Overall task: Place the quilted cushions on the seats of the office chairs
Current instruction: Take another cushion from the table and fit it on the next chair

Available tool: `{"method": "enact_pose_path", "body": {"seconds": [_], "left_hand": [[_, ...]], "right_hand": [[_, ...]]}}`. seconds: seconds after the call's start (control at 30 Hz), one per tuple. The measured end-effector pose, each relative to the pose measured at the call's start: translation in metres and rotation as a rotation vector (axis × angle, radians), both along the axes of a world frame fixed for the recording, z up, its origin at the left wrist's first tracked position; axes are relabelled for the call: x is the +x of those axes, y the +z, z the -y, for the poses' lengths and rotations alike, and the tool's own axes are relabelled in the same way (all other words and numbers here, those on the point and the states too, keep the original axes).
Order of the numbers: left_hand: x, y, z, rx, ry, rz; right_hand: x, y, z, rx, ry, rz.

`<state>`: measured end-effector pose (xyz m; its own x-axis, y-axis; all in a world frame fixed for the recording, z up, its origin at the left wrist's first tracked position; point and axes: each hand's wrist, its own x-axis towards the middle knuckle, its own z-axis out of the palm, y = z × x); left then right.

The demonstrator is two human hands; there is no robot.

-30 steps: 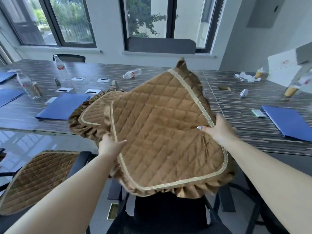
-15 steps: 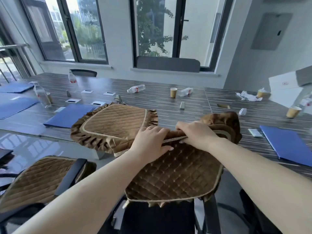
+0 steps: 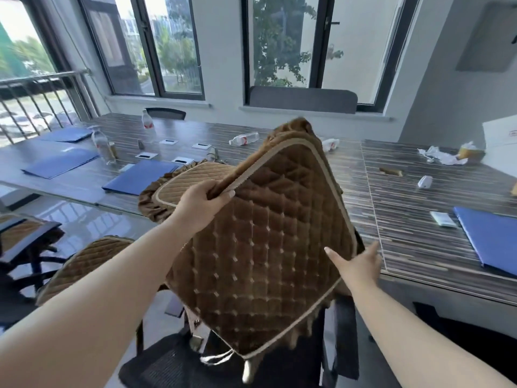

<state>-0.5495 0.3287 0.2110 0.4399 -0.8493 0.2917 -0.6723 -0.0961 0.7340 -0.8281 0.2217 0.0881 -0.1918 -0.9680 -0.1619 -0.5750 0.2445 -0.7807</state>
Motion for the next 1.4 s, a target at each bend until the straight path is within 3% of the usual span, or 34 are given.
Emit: {"method": "enact_pose_path", "body": {"seconds": [0.13, 0.23, 0.33, 0.43, 0.57, 0.77, 0.93, 1.13, 1.4], "left_hand": [[0.023, -0.004, -0.014, -0.11, 0.052, -0.427], [0.033, -0.02, -0.025, -0.148, 0.095, -0.687], [0.044, -0.039, -0.032, -0.133, 0.167, -0.807], [0.053, -0.055, -0.039, -0.061, 0.264, -0.778], [0.053, -0.084, -0.052, 0.149, 0.42, -0.57], [0.037, -0.154, -0.073, 0.574, 0.411, -0.445], [0.039, -0.215, -0.073, 0.758, 0.361, -0.454], [0.062, -0.271, -0.047, 0.888, 0.361, -0.493], [0.106, -0.355, 0.046, 0.895, 0.294, -0.427]], "right_hand": [[-0.014, -0.048, 0.006, 0.28, -0.128, 0.235], [-0.011, -0.06, 0.012, 0.312, -0.1, 0.425], [-0.006, -0.069, 0.017, 0.302, -0.114, 0.444], [-0.006, -0.076, 0.018, 0.257, -0.147, 0.39], [-0.009, -0.081, 0.001, 0.253, -0.13, 0.341], [-0.038, -0.117, -0.052, 0.4, -0.13, 0.14], [-0.048, -0.151, -0.064, 0.545, -0.141, 0.015], [-0.023, -0.178, -0.041, 0.568, -0.138, -0.123], [0.039, -0.233, 0.043, 0.492, -0.154, -0.243]]}}
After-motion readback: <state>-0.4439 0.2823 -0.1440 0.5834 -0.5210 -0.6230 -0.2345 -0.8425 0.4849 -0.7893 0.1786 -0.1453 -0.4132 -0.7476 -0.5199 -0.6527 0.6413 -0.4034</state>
